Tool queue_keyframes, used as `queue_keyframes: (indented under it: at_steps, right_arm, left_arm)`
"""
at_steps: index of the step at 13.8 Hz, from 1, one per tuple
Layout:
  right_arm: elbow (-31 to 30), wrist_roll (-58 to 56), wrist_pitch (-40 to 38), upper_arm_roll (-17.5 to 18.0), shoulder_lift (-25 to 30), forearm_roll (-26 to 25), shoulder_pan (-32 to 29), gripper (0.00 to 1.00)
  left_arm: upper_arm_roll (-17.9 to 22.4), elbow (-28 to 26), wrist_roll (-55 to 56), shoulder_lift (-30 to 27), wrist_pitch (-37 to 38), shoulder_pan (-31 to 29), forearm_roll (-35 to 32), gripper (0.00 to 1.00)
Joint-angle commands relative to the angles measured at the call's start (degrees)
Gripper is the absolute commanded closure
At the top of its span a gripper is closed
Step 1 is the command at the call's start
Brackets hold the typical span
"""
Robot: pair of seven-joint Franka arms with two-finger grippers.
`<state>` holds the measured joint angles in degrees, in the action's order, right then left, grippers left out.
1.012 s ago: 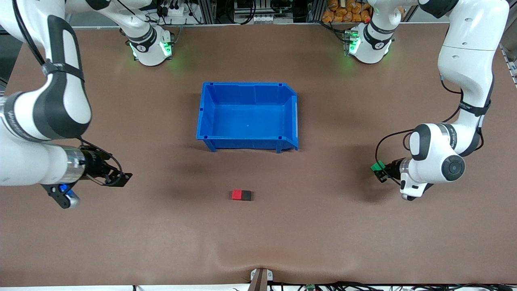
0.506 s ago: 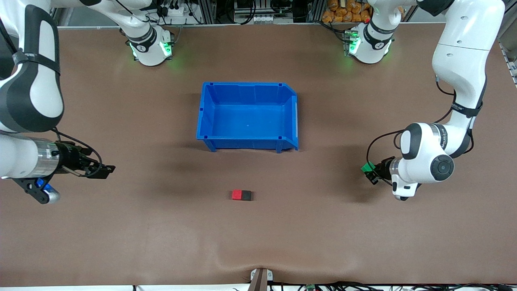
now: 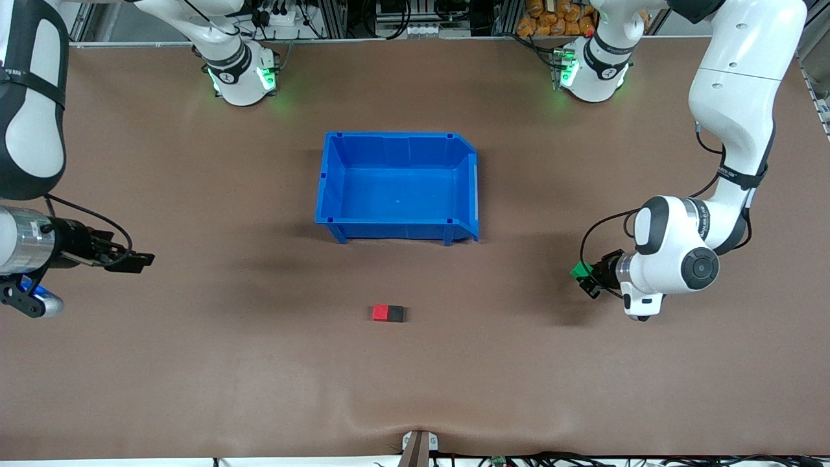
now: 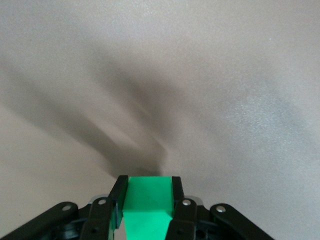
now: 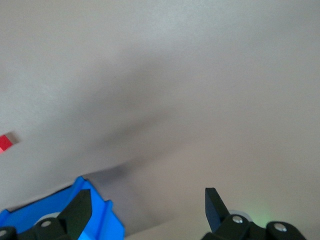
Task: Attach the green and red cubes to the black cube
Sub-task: 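Withdraw the right gripper while the left gripper lifts the green cube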
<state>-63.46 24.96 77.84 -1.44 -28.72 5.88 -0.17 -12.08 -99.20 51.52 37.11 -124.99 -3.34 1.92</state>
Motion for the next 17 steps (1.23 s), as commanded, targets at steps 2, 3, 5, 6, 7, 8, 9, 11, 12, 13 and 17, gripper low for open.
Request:
queue_keyframes:
  at_steps: [2, 3, 5, 6, 7, 8, 9, 11, 12, 13, 17]
  right_arm:
    - [-1.58, -5.70, -0.84, 0.83, 3.22, -1.05, -2.72, 0.00]
    - [-1.58, -6.93, -1.54, 0.83, 3.84, -1.05, -3.08, 0.00]
    - [-1.58, -7.73, -2.77, 0.83, 4.72, -0.96, -3.78, 0.00]
    - [-1.58, -8.52, -3.13, 0.83, 5.42, -1.04, -3.87, 0.00]
    - [-1.58, -10.35, -3.39, 0.83, 5.95, -1.13, -4.04, 0.00]
    - [-1.75, -12.11, -3.83, 0.74, 6.65, -1.13, -4.39, 0.00]
    - [-2.54, -13.00, -4.18, 0.83, 7.53, -1.05, -4.92, 0.00]
    - [-3.77, -15.80, -4.10, 0.83, 9.46, -1.05, -5.54, 0.00]
    - [-3.77, -18.52, -4.10, 0.83, 9.82, -1.05, -6.15, 0.00]
    - [-3.86, -20.02, -4.10, 0.83, 10.17, -1.05, -6.85, 0.00]
    - [-6.49, -20.57, -4.19, 0.74, 13.94, -1.22, -7.39, 0.00]
  left_arm:
    - [-0.05, -0.29, 2.70, -1.07, 0.63, 0.53, 0.72, 0.91]
    - [-0.05, -0.20, 4.36, -1.16, 0.63, 0.96, 0.72, 0.93]
    - [-0.23, 0.06, 7.27, -1.16, 0.63, 1.85, 0.72, 0.94]
    - [-0.32, 0.15, 7.54, -1.16, 0.63, 1.85, 0.72, 0.94]
    - [-0.49, 0.15, 7.54, -1.16, 0.63, 1.85, 0.72, 0.94]
    - [-0.93, 0.24, 7.81, -1.16, 0.63, 1.85, 0.80, 0.94]
    - [-1.11, 0.33, 8.68, -1.16, 0.63, 1.85, 0.80, 0.94]
    - [-1.63, 0.50, 10.35, -1.16, 0.63, 1.85, 0.80, 0.94]
    - [-1.90, 0.50, 10.79, -1.16, 0.63, 1.85, 0.80, 0.94]
    - [-1.99, 0.68, 11.58, -1.16, 0.63, 1.94, 0.72, 0.94]
    - [-2.69, 1.38, 15.36, -1.07, 0.63, 2.02, 0.72, 0.96]
